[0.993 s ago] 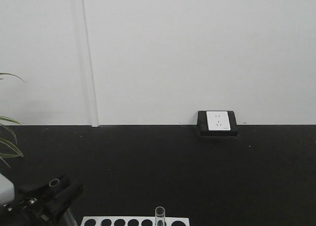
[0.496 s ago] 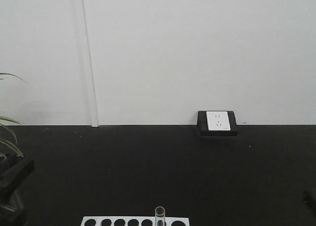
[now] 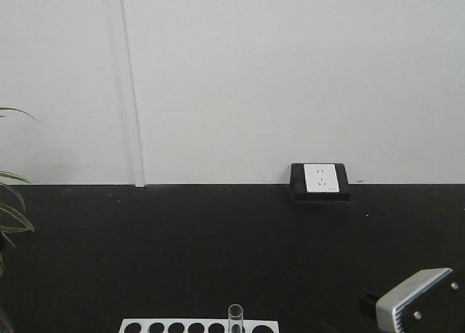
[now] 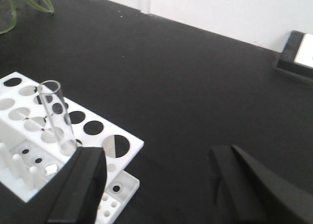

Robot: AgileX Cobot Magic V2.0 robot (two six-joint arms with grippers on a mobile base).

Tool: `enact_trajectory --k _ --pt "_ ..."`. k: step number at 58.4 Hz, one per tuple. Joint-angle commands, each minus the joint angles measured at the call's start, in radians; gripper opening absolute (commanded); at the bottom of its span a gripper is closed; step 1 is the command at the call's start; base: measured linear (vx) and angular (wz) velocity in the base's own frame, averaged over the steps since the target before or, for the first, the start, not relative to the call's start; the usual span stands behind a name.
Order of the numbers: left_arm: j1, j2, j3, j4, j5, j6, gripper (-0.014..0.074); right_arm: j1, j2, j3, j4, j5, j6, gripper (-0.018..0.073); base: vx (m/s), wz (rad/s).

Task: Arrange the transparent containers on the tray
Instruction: 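Lower the right gripper onto another clear test tube and close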

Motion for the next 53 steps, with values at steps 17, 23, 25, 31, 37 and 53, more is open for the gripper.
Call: enact_trajectory --k 17,23,25,31,37,53 --pt "-0.003 -0.023 -0.039 -0.011 -0.047 -0.006 0.0062 0.002 0.045 -0.035 -0.005 -0.129 -0.006 0.0498 0.0 0.0" --pt "-0.003 -0.021 -0.039 -0.011 -0.037 -0.006 0.0062 0.002 0.045 -0.035 -0.005 -0.127 0.004 0.0498 0.0 0.0" --pt "-0.003 -0.022 -0.039 -0.011 -0.035 -0.006 0.0062 0.002 0.045 -0.035 -0.005 -0.127 0.024 0.0498 0.0 0.0" --pt "-0.003 -0.022 -0.039 -0.011 -0.035 -0.006 0.0062 0.002 0.045 -0.035 -0.01 -0.127 0.044 0.0498 0.0 0.0" --pt "-0.003 -0.022 -0.039 -0.011 -0.036 -0.006 0.0062 0.002 0.045 -0.035 -0.026 -0.139 0.043 0.0498 0.0 0.0" --pt "-0.003 -0.022 -0.039 -0.011 -0.039 -0.006 0.0062 0.012 0.16 -0.035 -0.099 -0.272 0.094 0.0498 0.0 0.0"
